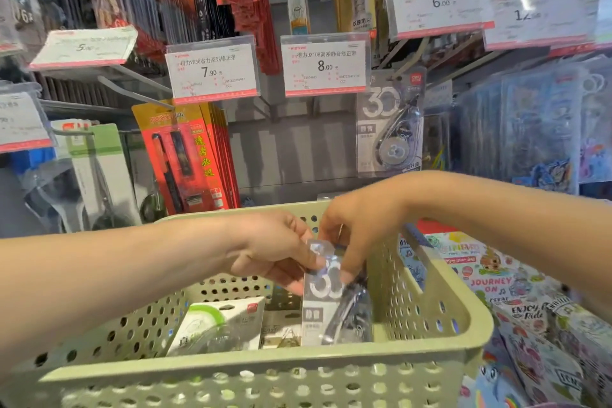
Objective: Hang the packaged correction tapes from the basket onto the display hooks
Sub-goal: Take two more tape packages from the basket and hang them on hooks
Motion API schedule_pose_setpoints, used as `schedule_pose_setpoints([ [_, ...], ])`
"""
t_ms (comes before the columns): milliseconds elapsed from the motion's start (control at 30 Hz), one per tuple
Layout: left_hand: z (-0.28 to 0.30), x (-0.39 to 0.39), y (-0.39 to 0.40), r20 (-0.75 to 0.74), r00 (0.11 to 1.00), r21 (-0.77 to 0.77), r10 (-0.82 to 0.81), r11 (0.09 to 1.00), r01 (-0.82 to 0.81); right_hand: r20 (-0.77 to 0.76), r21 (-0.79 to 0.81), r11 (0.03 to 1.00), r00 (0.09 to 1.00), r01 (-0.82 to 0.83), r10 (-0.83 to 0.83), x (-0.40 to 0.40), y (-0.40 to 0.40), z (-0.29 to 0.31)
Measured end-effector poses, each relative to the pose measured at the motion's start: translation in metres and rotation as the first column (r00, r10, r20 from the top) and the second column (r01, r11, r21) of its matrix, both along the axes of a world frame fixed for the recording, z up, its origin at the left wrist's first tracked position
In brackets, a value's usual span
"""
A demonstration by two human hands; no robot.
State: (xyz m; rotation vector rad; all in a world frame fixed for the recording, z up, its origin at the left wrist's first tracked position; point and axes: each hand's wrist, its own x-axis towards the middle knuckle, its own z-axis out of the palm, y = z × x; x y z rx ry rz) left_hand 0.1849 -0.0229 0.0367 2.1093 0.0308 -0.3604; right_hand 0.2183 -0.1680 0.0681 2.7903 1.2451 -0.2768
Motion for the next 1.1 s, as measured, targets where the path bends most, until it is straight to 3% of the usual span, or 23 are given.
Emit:
schedule_pose_setpoints([
  [267, 0.029, -0.013, 0.018, 0.266, 0.964, -0.084, -0.012, 0.996, 0.036, -0.113, 0.295, 0.954, 0.99, -0.048, 0.085, 0.01, -0.003, 0.016],
  [467, 0.033, -0.017, 0.02, 0.374, 0.927, -0.207, 0.032, 0.977, 0.05, 0.013, 0.398, 0.909, 0.991, -0.126, 0.132, 0.008, -0.011, 0.034],
  [767, 0.031, -0.028, 0.016, 0.442, 0.895, -0.083, -0.051, 0.992, 0.098, 0.052, 0.589, 0.799, 0.992, -0.12, 0.111, -0.004, -0.036, 0.057],
  [933, 0.04, -0.036, 0.012, 0.52, 0.854, -0.132, -0.03, 0.985, 0.115, 0.043, 0.801, 0.593, 0.996, -0.081, 0.077, -0.009, -0.048, 0.052],
  [1033, 0.039, -0.041, 0.007, 0.546, 0.837, -0.198, -0.006, 0.971, 0.136, -0.096, 0.911, 0.41, 0.987, 0.036, 0.127, -0.008, -0.054, 0.042],
  [1100, 0.036, -0.043, 0.005, 0.56, 0.829, -0.24, 0.003, 0.958, 0.159, -0.222, 0.929, 0.346, 0.947, 0.133, 0.234, -0.013, -0.058, 0.036],
])
